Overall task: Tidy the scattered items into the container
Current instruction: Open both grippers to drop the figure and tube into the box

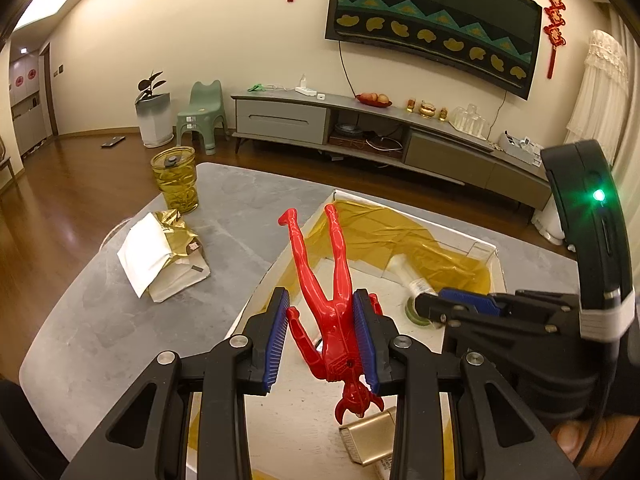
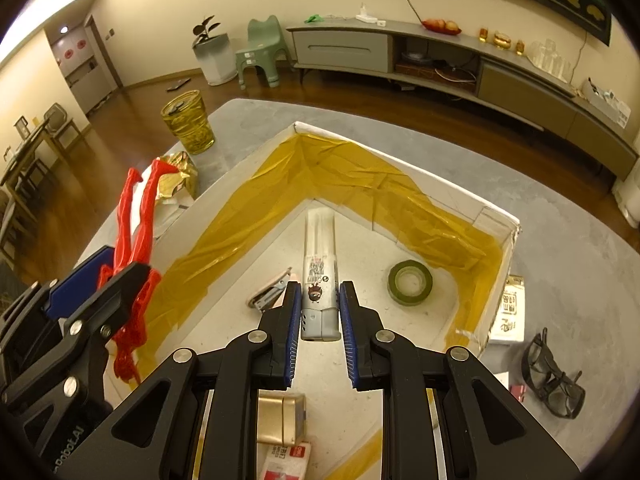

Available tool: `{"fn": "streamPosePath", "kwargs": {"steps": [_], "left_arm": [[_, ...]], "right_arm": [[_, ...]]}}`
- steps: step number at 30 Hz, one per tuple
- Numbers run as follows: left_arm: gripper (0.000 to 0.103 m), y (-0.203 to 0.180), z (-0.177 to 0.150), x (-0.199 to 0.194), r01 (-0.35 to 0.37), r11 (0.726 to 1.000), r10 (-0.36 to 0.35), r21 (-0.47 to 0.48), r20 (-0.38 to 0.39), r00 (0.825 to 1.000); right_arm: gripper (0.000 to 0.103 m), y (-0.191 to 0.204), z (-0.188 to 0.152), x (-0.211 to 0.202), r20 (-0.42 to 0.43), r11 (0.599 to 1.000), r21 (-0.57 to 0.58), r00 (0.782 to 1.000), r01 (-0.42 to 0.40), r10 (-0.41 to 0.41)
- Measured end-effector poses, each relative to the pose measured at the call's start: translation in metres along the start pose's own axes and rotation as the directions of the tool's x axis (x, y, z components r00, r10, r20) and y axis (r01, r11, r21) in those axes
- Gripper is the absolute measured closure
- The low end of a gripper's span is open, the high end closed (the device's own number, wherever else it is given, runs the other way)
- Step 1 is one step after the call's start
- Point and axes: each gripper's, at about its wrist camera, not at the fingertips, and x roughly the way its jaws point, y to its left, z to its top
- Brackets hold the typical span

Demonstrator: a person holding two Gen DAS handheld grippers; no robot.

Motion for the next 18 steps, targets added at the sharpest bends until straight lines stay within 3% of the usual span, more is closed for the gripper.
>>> {"fn": "streamPosePath", "kwargs": {"steps": [13,15,18], "left_arm": [[0.067,-0.008,-0.001,0.005,0.004,1.0,-0.004,0.029,-0.011,1.0],[0.064,-0.01,-0.001,0.005,0.009,0.999,-0.009,0.033,-0.009,1.0],[0.05,-0.012,-0.001,0.004,0.009,0.999,-0.009,0.033,-0.001,1.0]], "right_arm": [[0.078,-0.007,-0.009,-0.007,0.015,1.0,-0.008,1.0,-0.017,0.017],[0.078,-0.009,-0.014,-0.012,0.021,1.0,-0.009,1.0,-0.021,0.021],[0.078,-0.014,-0.02,-0.017,0.026,1.0,-0.004,0.999,-0.03,0.03]]}}
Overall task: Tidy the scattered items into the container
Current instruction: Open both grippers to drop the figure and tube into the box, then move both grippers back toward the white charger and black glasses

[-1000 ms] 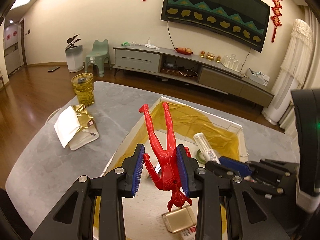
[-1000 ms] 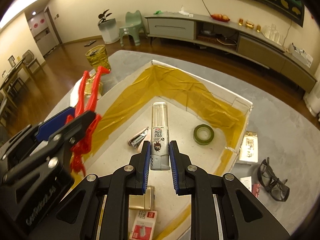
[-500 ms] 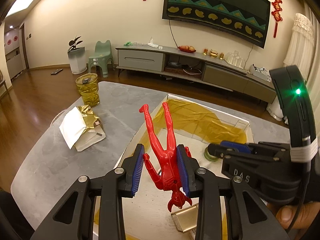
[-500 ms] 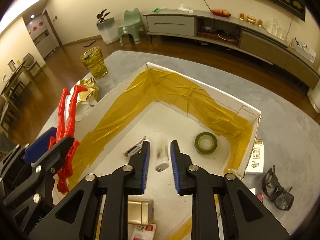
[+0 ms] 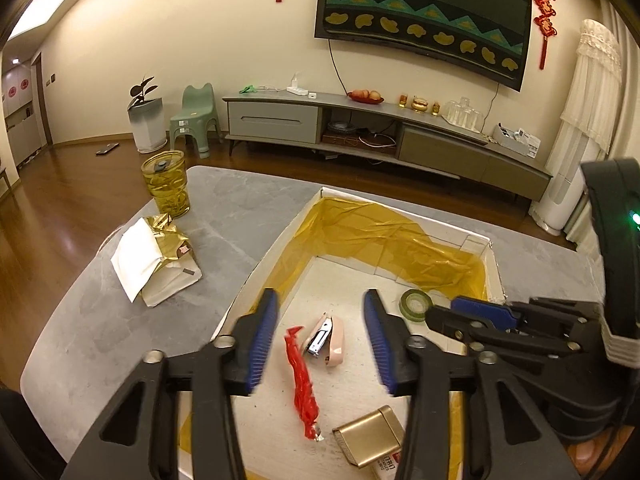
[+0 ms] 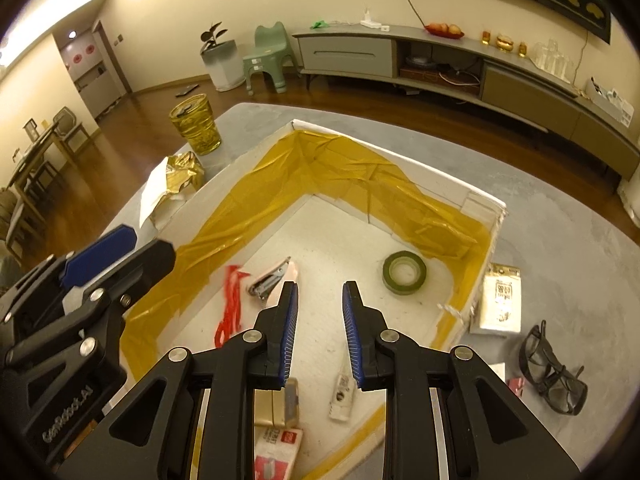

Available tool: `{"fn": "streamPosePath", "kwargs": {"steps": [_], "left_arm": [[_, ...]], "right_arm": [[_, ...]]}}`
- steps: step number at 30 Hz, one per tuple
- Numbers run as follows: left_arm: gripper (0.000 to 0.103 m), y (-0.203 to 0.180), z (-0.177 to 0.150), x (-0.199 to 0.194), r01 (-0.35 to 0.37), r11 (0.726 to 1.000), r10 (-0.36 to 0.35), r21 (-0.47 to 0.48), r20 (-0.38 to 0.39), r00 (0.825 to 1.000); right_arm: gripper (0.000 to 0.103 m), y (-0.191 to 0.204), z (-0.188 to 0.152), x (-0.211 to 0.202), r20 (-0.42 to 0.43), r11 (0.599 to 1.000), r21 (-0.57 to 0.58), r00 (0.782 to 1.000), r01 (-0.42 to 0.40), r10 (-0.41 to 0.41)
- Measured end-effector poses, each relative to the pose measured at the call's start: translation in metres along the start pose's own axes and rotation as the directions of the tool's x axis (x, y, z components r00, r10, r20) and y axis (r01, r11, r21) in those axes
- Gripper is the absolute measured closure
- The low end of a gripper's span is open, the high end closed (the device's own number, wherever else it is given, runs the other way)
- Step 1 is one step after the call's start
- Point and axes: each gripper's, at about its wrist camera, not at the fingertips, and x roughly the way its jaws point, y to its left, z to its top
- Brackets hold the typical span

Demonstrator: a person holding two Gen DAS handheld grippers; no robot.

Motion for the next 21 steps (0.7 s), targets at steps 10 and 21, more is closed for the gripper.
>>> {"fn": "streamPosePath", "kwargs": {"steps": [10,21], "left_arm": [[0.045,-0.014,0.002,-0.01,0.012,0.999,-0.015,0.042,0.066,0.998],[0.045,-0.058,-0.004,-0.022,-0.111,0.97,0.072,0.217,0.18,0.981]], "right_arm": [[0.078,-0.018,-0.029,-0.024,0.037,0.999,-0.019,0.999,0.032,-0.031],[0.075,-0.037,-0.065,-0.069,0.128,0.999,-0.046,0.992,0.014,-0.007]]}}
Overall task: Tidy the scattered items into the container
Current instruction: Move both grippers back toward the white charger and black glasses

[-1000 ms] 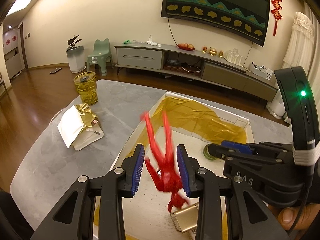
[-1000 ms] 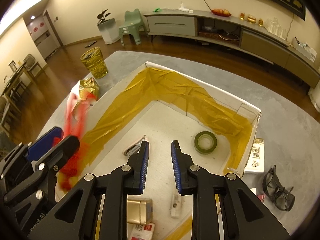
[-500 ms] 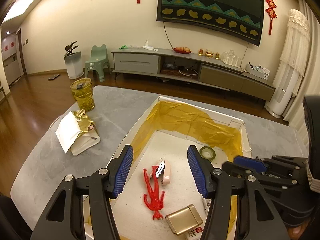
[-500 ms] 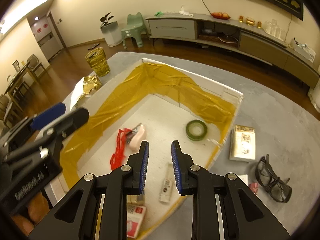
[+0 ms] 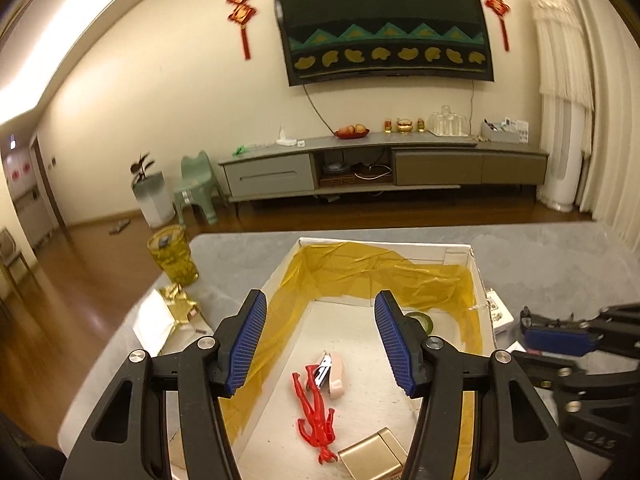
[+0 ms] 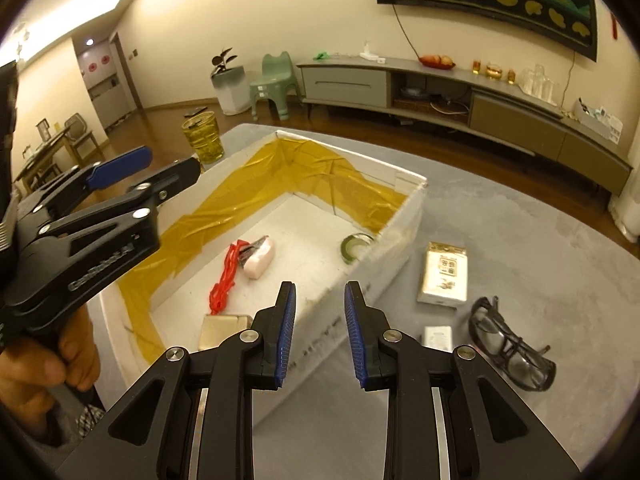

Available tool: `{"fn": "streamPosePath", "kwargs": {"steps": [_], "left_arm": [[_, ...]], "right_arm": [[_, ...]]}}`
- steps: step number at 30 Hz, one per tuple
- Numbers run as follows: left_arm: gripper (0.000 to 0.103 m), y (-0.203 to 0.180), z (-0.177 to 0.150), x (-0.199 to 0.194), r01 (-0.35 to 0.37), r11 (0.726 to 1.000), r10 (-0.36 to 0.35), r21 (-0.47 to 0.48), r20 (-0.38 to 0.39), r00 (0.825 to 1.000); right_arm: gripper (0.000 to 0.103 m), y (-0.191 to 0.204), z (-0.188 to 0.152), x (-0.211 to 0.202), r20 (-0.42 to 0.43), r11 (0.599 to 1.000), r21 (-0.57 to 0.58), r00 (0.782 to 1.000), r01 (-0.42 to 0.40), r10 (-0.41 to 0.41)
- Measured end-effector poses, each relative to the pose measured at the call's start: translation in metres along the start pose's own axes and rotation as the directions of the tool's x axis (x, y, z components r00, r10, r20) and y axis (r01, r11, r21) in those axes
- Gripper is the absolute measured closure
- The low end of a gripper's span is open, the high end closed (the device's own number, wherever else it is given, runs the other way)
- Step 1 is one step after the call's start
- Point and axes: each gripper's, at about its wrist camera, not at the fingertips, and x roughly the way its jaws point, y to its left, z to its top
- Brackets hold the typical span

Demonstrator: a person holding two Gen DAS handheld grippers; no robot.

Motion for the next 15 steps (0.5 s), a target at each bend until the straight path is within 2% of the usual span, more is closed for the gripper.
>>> {"fn": "streamPosePath", "kwargs": {"steps": [7,15], "left_arm": [[0.045,-0.022,-0.001,0.002,0.038,0.999,-0.037,0.035,-0.026,0.999],[0.045,-0.044,-0.001,0.003,0.155,0.988,-0.155,-0.009,-0.085,0.984]], "right_arm": [[0.075,-0.031,-0.019,-0.014,-0.004,0.999,0.037,1.0,0.017,-0.017],[0.075,-0.077,-0.048,-0.027,-0.024,0.993,0.114,0.999,0.036,-0.033]]}}
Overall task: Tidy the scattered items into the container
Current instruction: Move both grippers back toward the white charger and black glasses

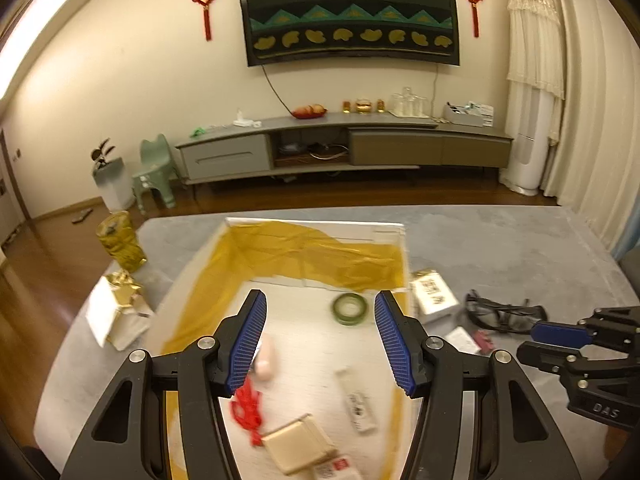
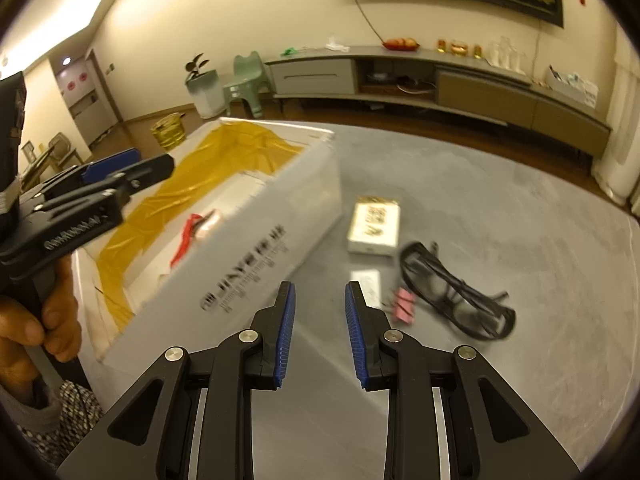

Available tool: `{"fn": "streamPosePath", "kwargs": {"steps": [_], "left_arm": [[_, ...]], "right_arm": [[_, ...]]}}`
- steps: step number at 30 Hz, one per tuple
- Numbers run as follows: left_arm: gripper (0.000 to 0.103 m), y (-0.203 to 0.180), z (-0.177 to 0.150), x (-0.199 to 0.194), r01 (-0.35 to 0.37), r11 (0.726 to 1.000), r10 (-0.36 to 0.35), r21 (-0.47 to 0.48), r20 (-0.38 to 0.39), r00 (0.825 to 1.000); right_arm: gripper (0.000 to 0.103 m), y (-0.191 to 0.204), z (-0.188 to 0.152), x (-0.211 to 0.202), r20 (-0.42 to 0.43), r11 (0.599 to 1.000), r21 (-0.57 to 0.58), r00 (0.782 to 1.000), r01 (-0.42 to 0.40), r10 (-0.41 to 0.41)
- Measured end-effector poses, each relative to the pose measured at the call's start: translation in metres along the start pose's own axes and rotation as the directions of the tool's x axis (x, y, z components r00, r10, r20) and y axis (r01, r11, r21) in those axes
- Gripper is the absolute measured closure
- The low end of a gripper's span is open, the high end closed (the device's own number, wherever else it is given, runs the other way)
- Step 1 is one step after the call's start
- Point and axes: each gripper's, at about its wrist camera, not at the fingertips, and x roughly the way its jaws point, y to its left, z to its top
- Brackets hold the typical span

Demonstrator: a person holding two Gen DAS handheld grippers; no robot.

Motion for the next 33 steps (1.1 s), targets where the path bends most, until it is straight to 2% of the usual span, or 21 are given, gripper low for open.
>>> {"fn": "streamPosePath", "kwargs": {"steps": [8,23,28,33], "left_arm": [[0.045,-0.034,0.004,0.0,0.04,0.999,-0.04,0.027,-0.021,0.999],[0.045,-0.087,0.0,0.024,0.055,0.994,-0.049,0.095,-0.073,0.996],[0.045,-0.106,-0.006,0.04,0.098,0.99,-0.087,0.097,-0.118,0.989],[0.045,-0.123,-0.015,0.06,0.146,0.985,-0.128,0.088,-0.184,0.975]], "right_arm": [[0.075,-0.034,-0.016,-0.005,-0.002,0.998,0.067,1.0,-0.001,0.001],[0.073,-0.08,-0.029,-0.016,-0.001,0.992,0.122,0.999,0.041,-0.041],[0.069,-0.102,-0.03,-0.009,-0.018,0.987,0.146,0.998,0.07,-0.068],[0.068,-0.115,-0.026,0.008,-0.043,0.987,0.132,0.995,0.095,-0.09]]}}
